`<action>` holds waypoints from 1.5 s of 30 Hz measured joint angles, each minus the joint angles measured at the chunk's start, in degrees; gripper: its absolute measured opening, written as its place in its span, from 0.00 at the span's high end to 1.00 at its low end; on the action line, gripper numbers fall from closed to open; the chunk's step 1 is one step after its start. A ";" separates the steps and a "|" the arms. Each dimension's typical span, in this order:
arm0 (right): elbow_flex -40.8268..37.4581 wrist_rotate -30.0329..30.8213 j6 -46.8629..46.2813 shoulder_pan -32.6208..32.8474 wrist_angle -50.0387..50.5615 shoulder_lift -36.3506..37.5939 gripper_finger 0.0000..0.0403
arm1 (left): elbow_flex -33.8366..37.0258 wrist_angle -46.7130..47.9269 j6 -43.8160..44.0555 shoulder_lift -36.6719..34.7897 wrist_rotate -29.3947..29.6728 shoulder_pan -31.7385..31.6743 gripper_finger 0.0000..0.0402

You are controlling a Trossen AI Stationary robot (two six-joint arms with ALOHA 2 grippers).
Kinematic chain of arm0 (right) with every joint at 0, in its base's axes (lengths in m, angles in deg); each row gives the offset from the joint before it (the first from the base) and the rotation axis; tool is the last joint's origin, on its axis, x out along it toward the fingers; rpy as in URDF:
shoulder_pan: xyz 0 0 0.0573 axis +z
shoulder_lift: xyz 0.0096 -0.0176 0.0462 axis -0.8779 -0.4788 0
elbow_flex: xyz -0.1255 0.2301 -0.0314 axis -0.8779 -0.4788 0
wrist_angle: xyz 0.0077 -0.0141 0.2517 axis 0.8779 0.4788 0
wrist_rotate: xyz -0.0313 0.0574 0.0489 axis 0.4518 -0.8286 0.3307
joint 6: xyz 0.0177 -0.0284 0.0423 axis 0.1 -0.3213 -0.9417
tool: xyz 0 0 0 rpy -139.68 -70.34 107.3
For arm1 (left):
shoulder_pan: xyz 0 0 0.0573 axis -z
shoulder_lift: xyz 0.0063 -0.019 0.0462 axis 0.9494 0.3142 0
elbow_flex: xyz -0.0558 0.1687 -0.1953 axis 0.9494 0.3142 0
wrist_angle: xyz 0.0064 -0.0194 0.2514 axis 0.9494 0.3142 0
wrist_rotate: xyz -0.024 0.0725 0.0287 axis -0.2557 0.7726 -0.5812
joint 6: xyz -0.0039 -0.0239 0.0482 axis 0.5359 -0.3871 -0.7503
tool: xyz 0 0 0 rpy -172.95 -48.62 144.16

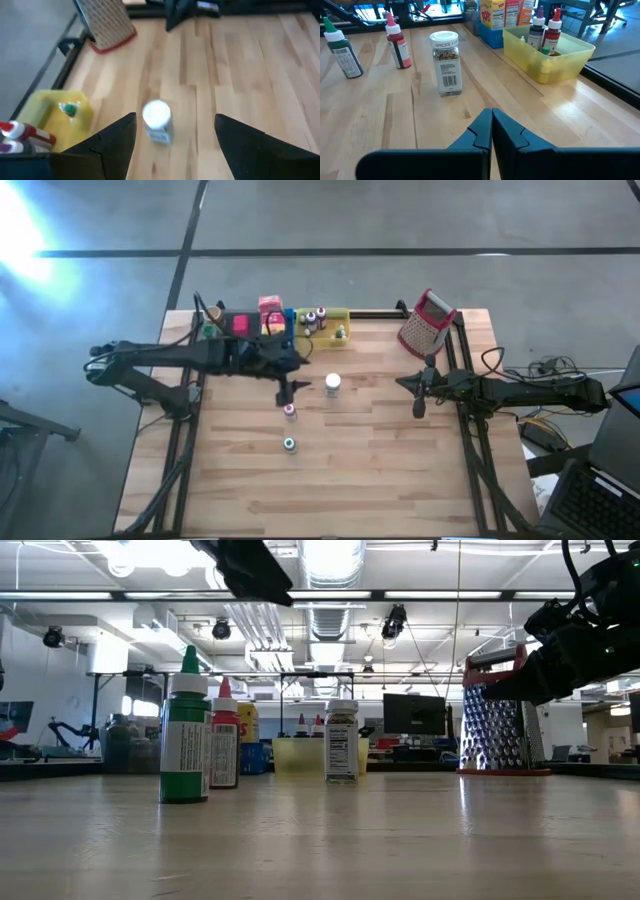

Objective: Pick & Place Kitchen Items
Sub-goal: Put the pink food coloring bottle into the yellow bin

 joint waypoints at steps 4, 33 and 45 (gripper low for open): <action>0.00 -0.01 0.00 0.00 0.00 -0.02 0.98 | 0.00 5.60 0.79 -0.07 0.08 0.85 0.32; 0.02 -0.01 -0.01 -0.02 0.00 0.00 0.98 | 9.71 12.93 12.36 -0.17 -0.17 1.79 0.32; 0.02 -0.01 0.00 0.00 0.00 -0.01 0.98 | 13.37 10.55 12.72 -0.20 -0.51 4.35 0.32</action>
